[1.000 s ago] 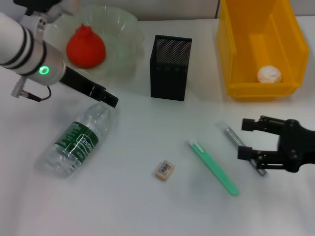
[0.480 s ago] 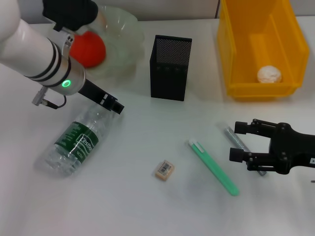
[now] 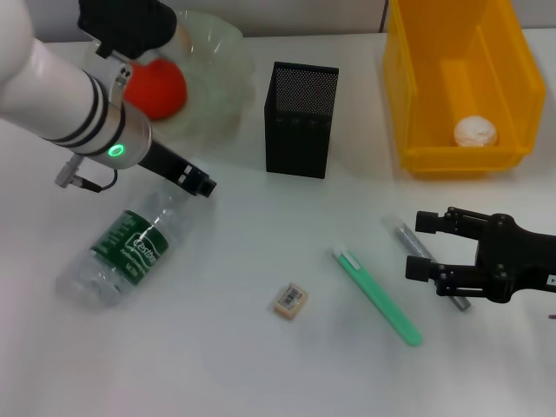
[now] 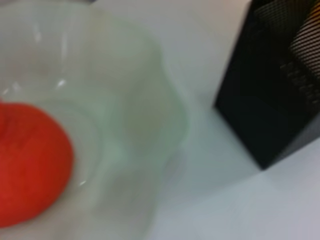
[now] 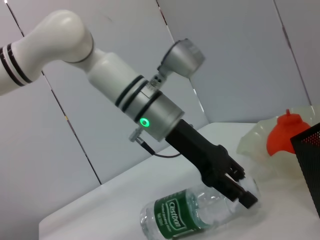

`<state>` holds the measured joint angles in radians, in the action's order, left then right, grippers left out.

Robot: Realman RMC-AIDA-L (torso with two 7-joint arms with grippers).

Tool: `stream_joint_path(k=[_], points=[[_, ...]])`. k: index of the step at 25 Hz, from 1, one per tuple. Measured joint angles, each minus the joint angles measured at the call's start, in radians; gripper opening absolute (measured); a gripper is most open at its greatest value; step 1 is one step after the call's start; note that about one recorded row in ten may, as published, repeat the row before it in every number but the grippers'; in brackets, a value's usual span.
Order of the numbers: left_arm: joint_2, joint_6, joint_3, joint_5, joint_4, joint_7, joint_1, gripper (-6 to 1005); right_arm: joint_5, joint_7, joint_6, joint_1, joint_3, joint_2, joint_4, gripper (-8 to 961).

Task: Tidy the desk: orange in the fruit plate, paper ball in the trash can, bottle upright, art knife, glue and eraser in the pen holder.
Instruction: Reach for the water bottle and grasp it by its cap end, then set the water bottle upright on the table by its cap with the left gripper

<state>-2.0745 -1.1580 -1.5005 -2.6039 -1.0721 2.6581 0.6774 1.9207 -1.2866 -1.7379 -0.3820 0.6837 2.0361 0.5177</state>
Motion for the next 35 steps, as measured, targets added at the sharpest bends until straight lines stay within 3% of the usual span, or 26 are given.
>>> stream_joint_path(k=[3, 6, 10, 14, 17, 18, 21, 23, 25, 27, 35], points=[[0.003, -0.066, 0.051, 0.105, -0.088, -0.091, -0.054, 450, 0.000, -0.002, -0.001, 0.000, -0.001, 0.000, 0.000, 852], [0.005, -0.162, 0.190, 0.268, -0.143, -0.245, -0.104, 455, -0.003, -0.003, -0.002, 0.000, -0.002, 0.000, -0.001, 852], [0.008, -0.303, 0.387, 0.479, -0.131, -0.472, -0.152, 463, -0.005, -0.009, -0.001, -0.008, -0.002, 0.001, -0.001, 852], [0.009, -0.377, 0.489, 0.601, -0.090, -0.612, -0.179, 470, -0.006, -0.023, -0.002, -0.025, -0.001, 0.002, -0.001, 853], [0.010, -0.479, 0.633, 0.799, 0.025, -0.847, -0.224, 475, -0.007, -0.037, -0.003, -0.037, 0.000, 0.003, -0.001, 853], [0.010, -0.479, 0.633, 0.799, 0.025, -0.847, -0.224, 477, -0.007, -0.041, -0.003, -0.041, 0.000, 0.004, -0.002, 853], [0.010, -0.535, 0.736, 0.985, 0.210, -1.105, -0.258, 482, -0.008, -0.046, -0.006, -0.049, 0.000, 0.009, -0.004, 853], [0.010, -0.545, 0.750, 1.019, 0.252, -1.159, -0.263, 486, -0.009, -0.047, -0.008, -0.050, -0.003, 0.014, -0.005, 853], [0.010, -0.584, 0.797, 1.155, 0.478, -1.468, -0.281, 489, -0.011, -0.048, -0.006, -0.054, -0.004, 0.018, -0.008, 852], [0.009, -0.586, 0.811, 1.198, 0.592, -1.633, -0.287, 493, -0.011, -0.048, 0.001, -0.060, -0.004, 0.028, -0.012, 852], [0.000, -0.534, 0.826, 1.297, 0.895, -2.124, -0.278, 507, -0.013, -0.040, 0.025, -0.089, -0.004, 0.042, -0.059, 852]])
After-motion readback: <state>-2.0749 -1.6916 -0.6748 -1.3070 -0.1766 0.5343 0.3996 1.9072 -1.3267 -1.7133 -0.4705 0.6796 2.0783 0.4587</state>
